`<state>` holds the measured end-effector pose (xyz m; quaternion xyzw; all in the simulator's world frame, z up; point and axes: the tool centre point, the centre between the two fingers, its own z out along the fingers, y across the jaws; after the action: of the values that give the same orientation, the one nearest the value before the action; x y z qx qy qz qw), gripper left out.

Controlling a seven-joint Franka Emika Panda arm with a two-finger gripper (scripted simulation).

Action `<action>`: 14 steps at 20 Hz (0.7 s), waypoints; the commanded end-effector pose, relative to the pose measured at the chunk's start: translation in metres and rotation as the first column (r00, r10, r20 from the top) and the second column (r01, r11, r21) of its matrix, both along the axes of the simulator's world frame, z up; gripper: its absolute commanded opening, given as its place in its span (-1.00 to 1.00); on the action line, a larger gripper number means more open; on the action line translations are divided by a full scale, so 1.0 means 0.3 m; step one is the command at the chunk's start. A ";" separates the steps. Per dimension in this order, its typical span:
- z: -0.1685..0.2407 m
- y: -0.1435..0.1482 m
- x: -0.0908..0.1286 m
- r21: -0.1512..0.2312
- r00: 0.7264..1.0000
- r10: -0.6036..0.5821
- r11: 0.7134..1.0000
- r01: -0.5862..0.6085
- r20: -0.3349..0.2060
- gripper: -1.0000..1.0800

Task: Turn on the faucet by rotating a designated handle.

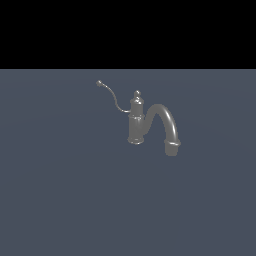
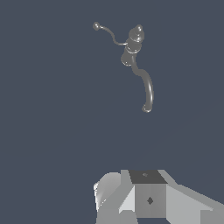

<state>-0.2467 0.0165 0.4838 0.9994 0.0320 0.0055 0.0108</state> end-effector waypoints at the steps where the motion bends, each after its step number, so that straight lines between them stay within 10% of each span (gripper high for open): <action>1: 0.000 0.000 0.000 0.000 1.000 0.000 1.000 0.000 0.000 -1.00; 14: -0.053 0.060 0.046 0.002 0.996 -0.089 0.996 0.089 0.000 -1.00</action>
<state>-0.2357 0.0310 0.4711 0.9999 -0.0035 0.0052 0.0100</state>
